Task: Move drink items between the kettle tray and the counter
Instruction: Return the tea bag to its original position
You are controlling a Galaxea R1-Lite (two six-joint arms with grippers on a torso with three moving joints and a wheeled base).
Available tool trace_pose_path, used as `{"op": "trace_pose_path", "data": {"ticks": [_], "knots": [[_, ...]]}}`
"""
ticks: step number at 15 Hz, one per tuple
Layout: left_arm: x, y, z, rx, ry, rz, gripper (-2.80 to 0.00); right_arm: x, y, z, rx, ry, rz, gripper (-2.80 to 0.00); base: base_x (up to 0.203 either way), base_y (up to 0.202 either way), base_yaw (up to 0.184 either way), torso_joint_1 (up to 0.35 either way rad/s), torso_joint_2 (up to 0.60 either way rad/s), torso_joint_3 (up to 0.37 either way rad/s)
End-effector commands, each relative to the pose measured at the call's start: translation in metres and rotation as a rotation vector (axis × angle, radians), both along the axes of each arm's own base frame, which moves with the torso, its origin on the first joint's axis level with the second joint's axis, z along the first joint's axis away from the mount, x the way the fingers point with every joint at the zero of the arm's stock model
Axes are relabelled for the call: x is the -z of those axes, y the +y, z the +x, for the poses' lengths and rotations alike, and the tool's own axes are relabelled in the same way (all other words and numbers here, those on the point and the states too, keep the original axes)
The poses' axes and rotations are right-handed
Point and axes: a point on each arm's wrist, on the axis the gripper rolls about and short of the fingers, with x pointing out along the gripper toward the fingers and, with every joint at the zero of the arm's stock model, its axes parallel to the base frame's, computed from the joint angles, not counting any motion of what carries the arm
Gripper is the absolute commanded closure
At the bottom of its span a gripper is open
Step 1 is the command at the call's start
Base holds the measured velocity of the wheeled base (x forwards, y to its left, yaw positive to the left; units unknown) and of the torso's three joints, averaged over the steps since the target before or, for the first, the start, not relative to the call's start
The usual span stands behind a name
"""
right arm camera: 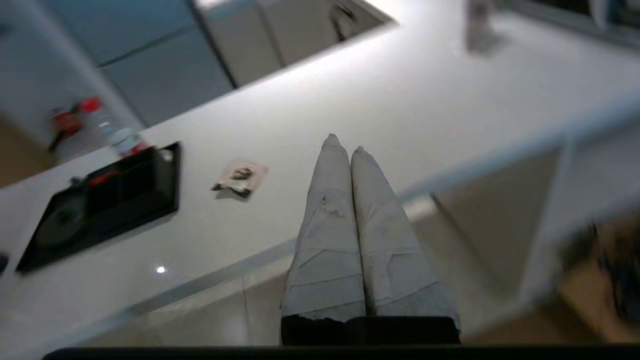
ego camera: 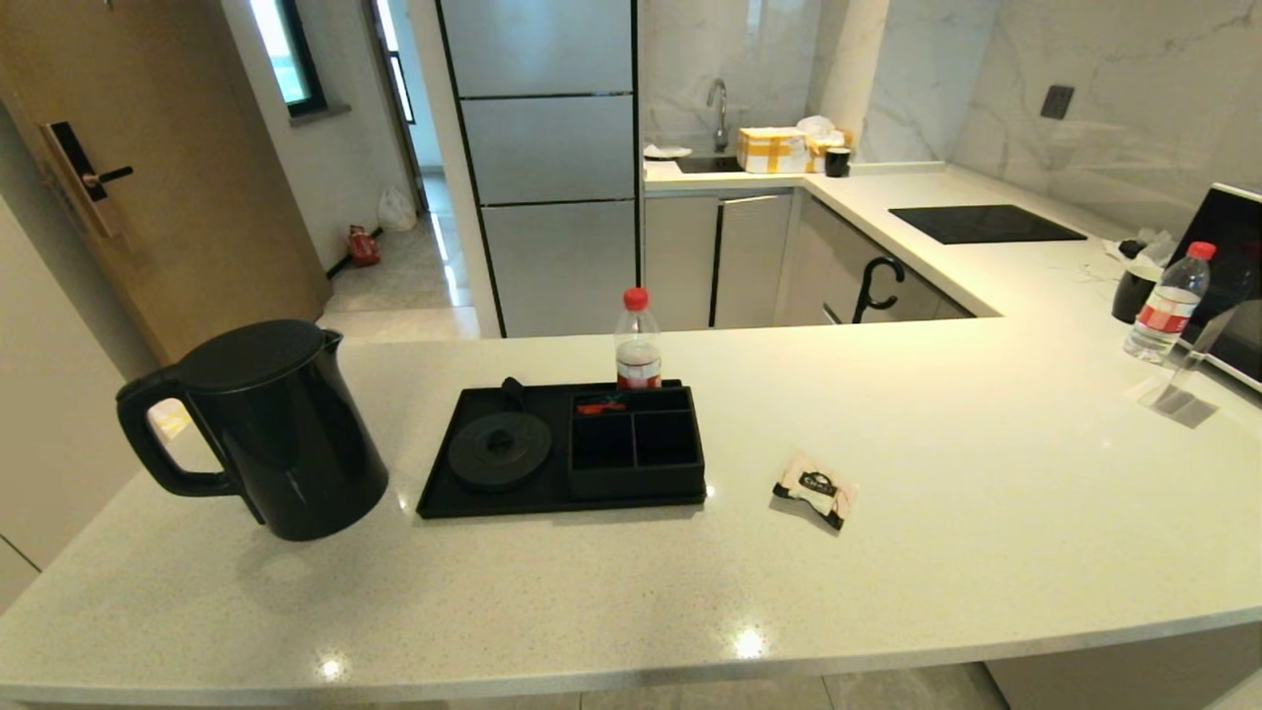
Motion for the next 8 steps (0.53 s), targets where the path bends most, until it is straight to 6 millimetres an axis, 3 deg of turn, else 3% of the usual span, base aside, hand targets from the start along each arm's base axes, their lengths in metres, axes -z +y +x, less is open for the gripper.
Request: {"op": "trace_pose_path", "data": {"ticks": [1, 4, 8], "knots": [[0.011, 0.000, 0.003, -0.001, 0.037, 0.000, 0.00, 0.025, 0.001, -0.017, -0.074, -0.161, -0.112, 0.00, 0.000, 0.000, 0.000, 0.000, 0.00, 0.000], [0.011, 0.000, 0.004, -0.001, 0.040, 0.000, 0.00, 0.031, 0.001, 0.004, -0.096, -0.319, -0.224, 0.00, 0.000, 0.000, 0.000, 0.000, 0.00, 0.000], [0.011, 0.000, 0.004, -0.001, 0.040, 0.000, 0.00, 0.032, 0.001, 0.004, -0.099, -0.325, -0.232, 0.00, 0.000, 0.000, 0.000, 0.000, 0.00, 0.000]]}}
